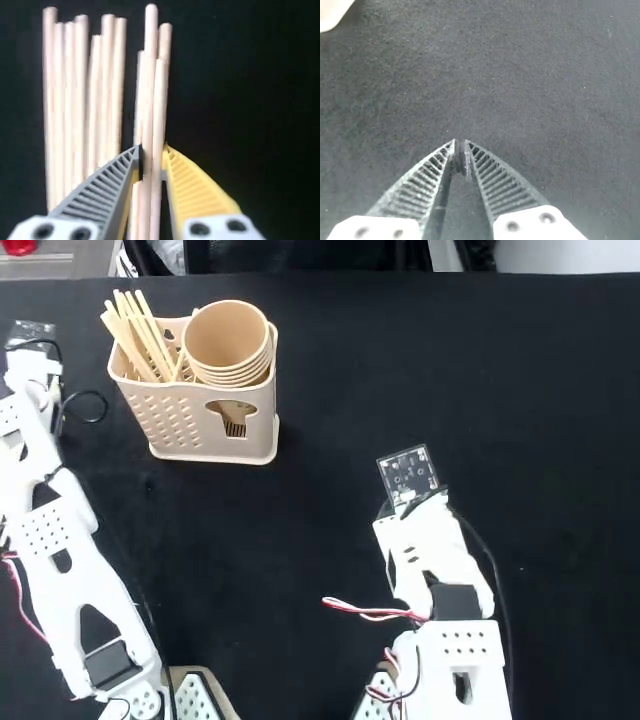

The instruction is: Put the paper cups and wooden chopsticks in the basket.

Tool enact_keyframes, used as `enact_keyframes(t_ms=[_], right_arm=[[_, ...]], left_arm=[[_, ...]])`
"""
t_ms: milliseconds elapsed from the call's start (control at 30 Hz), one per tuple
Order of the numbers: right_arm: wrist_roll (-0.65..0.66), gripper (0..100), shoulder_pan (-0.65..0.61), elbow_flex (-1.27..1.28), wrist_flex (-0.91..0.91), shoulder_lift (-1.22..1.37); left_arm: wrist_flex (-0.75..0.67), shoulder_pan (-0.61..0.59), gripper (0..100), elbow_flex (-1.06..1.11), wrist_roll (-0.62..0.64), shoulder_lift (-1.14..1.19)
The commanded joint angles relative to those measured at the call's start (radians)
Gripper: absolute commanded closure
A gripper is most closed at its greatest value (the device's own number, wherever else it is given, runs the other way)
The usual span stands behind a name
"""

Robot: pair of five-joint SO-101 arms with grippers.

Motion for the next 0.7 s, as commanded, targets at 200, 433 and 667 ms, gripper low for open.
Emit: enact_keyframes(t_ms=[200,433,667], right_arm=[[0.009,98.7,-0.011,-0.004,-0.018,-0.015],[0.009,98.7,-0.009,-0.004,-0.018,-0.015],[0.011,98.7,-0.011,-0.004,-0.018,-0.015]], left_arm=[[0.158,0.048,97,-0.051,-0.028,0.002],[0.253,0.067,97,-0.179,-0.003,0.000],[0.253,0.054,97,-0.234,0.051,0.000]])
